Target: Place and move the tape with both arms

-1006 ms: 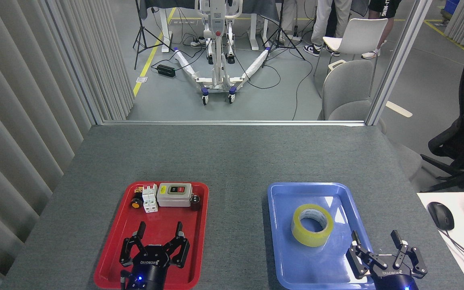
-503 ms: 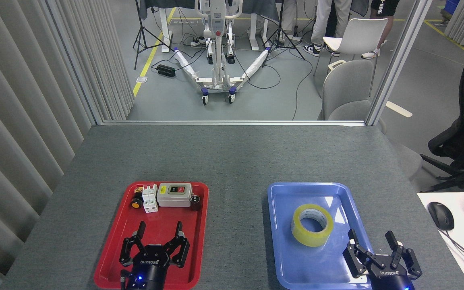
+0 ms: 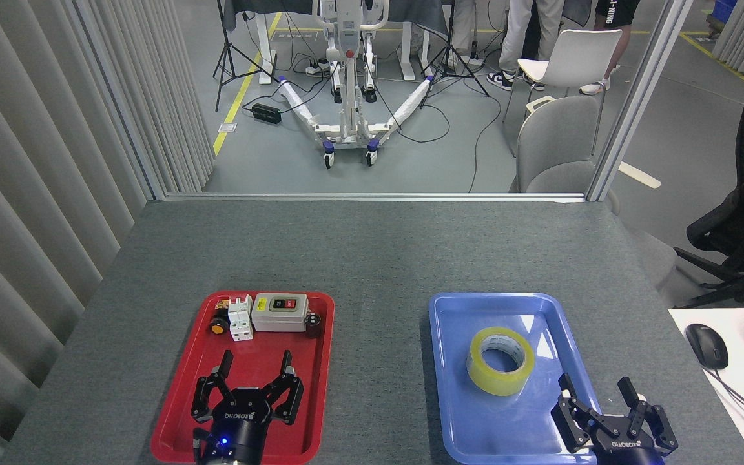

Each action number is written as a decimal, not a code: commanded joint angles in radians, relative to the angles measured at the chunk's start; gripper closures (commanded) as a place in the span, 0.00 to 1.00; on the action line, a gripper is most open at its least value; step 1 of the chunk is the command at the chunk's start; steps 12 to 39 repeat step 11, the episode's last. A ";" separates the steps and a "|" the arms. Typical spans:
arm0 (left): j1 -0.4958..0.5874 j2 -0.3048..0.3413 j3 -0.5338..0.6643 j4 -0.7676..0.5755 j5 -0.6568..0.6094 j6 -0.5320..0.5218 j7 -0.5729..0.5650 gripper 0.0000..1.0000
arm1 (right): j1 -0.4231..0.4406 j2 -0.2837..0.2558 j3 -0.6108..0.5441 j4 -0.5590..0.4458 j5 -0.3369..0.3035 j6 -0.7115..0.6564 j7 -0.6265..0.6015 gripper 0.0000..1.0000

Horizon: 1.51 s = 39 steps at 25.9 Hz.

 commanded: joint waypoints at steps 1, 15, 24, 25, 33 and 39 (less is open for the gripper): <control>0.000 0.000 0.000 0.000 0.000 0.002 0.000 0.00 | 0.000 -0.002 0.000 -0.002 0.000 0.001 0.000 0.01; -0.002 0.000 0.000 -0.001 0.000 0.005 0.002 0.00 | 0.000 -0.005 0.000 0.000 0.000 0.004 0.001 0.01; -0.002 0.000 0.000 -0.001 0.000 0.005 0.002 0.00 | 0.000 -0.005 0.000 0.000 0.000 0.004 0.001 0.01; -0.002 0.000 0.000 -0.001 0.000 0.005 0.002 0.00 | 0.000 -0.005 0.000 0.000 0.000 0.004 0.001 0.01; -0.002 0.000 0.000 -0.001 0.000 0.005 0.002 0.00 | 0.000 -0.005 0.000 0.000 0.000 0.004 0.001 0.01; -0.002 0.000 0.000 -0.001 0.000 0.005 0.002 0.00 | 0.000 -0.005 0.000 0.000 0.000 0.004 0.001 0.01</control>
